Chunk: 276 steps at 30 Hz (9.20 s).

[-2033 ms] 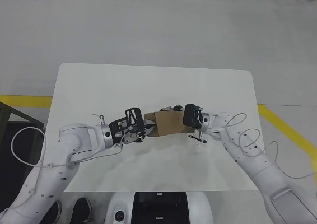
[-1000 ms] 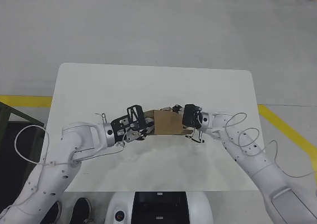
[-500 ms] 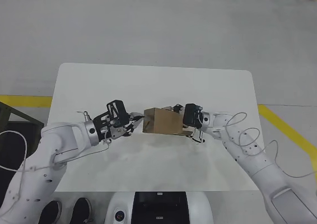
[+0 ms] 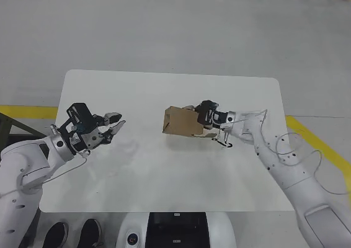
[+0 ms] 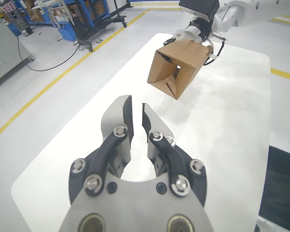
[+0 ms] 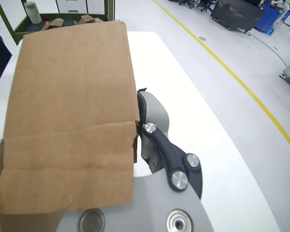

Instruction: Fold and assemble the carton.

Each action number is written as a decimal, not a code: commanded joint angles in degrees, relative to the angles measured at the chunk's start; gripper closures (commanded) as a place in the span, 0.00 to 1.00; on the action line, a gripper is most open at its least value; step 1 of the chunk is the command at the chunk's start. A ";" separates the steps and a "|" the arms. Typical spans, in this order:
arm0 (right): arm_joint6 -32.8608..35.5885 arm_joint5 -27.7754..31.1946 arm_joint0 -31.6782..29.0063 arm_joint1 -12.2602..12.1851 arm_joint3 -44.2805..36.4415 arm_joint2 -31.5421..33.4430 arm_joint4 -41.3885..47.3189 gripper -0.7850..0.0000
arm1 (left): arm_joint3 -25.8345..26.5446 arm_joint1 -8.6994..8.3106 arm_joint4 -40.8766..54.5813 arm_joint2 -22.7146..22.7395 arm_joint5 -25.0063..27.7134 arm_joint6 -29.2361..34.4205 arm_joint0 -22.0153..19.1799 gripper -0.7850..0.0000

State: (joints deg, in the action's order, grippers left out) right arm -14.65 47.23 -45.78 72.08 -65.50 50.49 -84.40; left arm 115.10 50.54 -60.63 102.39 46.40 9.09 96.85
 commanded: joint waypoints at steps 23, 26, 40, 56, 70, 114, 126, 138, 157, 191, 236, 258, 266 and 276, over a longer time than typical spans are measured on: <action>66.32 -7.40 16.57 5.11 2.62 -6.41 28.93 1.00 | 0.02 0.00 0.00 -0.06 0.00 0.03 -0.01 0.00; 66.32 -7.40 16.57 5.11 2.62 -6.41 28.93 1.00 | 0.02 0.00 0.00 -0.06 0.00 0.03 -0.01 0.00; 66.32 -7.40 16.57 5.11 2.62 -6.41 28.93 1.00 | 0.02 0.00 0.00 -0.06 0.00 0.03 -0.01 0.00; 92.51 -20.79 31.56 8.12 -2.08 -28.89 43.23 1.00 | 0.02 0.00 0.00 -0.06 0.00 0.03 -0.01 0.00; 98.68 -27.57 36.05 12.13 4.15 -40.75 52.81 1.00 | 0.02 0.00 0.00 -0.06 0.00 0.03 -0.01 0.00; 83.50 -11.79 32.70 20.57 11.80 -40.72 37.74 0.29 | 0.02 0.00 0.00 -0.06 0.00 0.03 -0.01 0.00; 67.39 -2.84 32.04 12.89 7.58 -30.17 37.05 0.11 | 0.02 0.00 0.00 -0.06 0.00 0.03 -0.01 0.00; 58.20 3.34 21.35 2.13 -3.60 -14.02 31.25 0.03 | 0.09 0.48 -3.38 -10.90 -0.99 4.18 -4.02 0.00; 58.66 5.45 3.89 -6.27 -18.66 2.34 28.42 0.00 | -8.75 3.71 -18.99 -33.49 -14.63 13.93 -22.46 0.00; 50.56 3.06 4.26 -5.88 -10.82 0.23 25.30 0.00 | -14.72 6.74 -18.57 -42.44 -19.10 17.95 -29.54 0.00; 36.98 4.90 15.09 2.45 9.76 -13.87 23.44 0.00 | -14.99 7.79 -18.77 -40.56 -17.28 19.50 -28.82 0.00; 33.82 7.79 16.85 4.58 15.35 -15.03 23.78 0.00 | -15.48 8.54 -18.80 -41.21 -17.60 20.02 -29.37 0.00; 32.97 9.92 17.43 5.16 16.85 -15.51 23.20 0.00 | -16.31 8.94 -19.05 -41.87 -17.75 20.81 -30.35 0.00; 30.37 10.77 18.72 5.83 18.46 -17.46 23.86 0.00 | -15.32 8.91 -19.75 -41.29 -16.86 21.53 -29.39 0.00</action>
State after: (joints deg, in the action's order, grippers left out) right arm 16.03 58.00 -27.20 77.91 -47.11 33.28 -60.57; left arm 99.69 59.46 -80.37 61.01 29.41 30.59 67.38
